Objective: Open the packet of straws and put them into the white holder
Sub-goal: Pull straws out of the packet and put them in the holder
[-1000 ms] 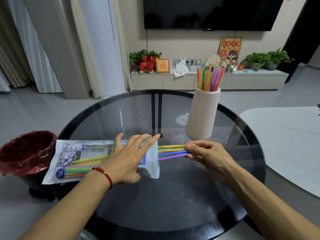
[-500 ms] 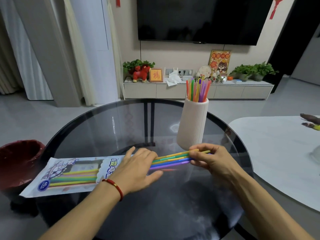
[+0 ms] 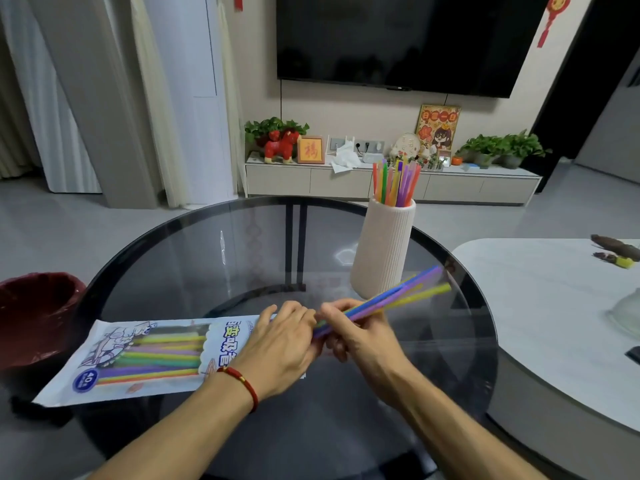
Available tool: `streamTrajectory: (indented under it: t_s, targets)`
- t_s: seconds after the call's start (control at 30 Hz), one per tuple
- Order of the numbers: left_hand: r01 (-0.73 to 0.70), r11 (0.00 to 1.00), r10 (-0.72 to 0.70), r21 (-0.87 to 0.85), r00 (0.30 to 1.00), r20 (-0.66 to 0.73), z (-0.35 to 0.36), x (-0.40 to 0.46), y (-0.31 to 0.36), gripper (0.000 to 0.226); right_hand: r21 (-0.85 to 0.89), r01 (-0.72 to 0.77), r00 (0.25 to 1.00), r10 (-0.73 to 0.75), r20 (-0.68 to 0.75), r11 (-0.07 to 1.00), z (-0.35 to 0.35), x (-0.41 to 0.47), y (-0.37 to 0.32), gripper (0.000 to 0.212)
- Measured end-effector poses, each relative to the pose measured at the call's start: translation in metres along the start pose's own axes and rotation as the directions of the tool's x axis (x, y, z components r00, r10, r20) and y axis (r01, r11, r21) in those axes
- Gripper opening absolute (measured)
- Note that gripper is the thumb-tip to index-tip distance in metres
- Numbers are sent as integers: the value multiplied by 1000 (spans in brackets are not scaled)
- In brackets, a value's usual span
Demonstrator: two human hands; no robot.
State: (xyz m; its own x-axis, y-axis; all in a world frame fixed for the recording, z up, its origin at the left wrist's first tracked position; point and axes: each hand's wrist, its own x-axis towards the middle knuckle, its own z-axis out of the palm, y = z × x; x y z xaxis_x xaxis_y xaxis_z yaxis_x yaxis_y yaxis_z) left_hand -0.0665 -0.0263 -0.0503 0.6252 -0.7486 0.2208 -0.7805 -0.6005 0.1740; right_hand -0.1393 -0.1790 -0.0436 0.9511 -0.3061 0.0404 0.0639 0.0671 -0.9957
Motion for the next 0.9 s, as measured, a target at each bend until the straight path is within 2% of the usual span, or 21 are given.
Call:
streamTrajectory:
  t_s: [0.1,0.17,0.27,0.37,0.53,0.7,0.83,0.9]
  targets:
    - [50,994,-54,-101,998,-33,0,-3,-5,21,-139,53,976,-81,-204,989,-8,4,-20,25]
    - [91,984,-94,-154,995,-17,-1,-5,-12,23,-185,98,948,-148,-283,978,-33,6,-45,24]
    - [84,984,-85,-158,996,-3,1,-8,-15,22,-374,153,929,-262,-261,915,-60,12,-78,24]
    - [76,986,-82,-147,996,-36,3,-8,-12,25,-640,99,922,-312,-228,762,-68,32,-94,23]
    - [81,985,-89,-154,995,-49,6,-12,-9,30,-861,70,962,-264,-76,503,-55,45,-64,24]
    - [87,978,-96,-191,995,-38,7,-11,-9,33,-823,63,961,-258,-103,565,-55,53,-53,31]
    - [82,977,-94,-197,994,-49,6,-10,-8,34,-850,49,979,-193,-62,525,-48,49,-41,30]
    - [63,975,-81,-213,994,-76,5,-9,-8,31,-826,31,973,-207,-105,562,-48,48,-35,31]
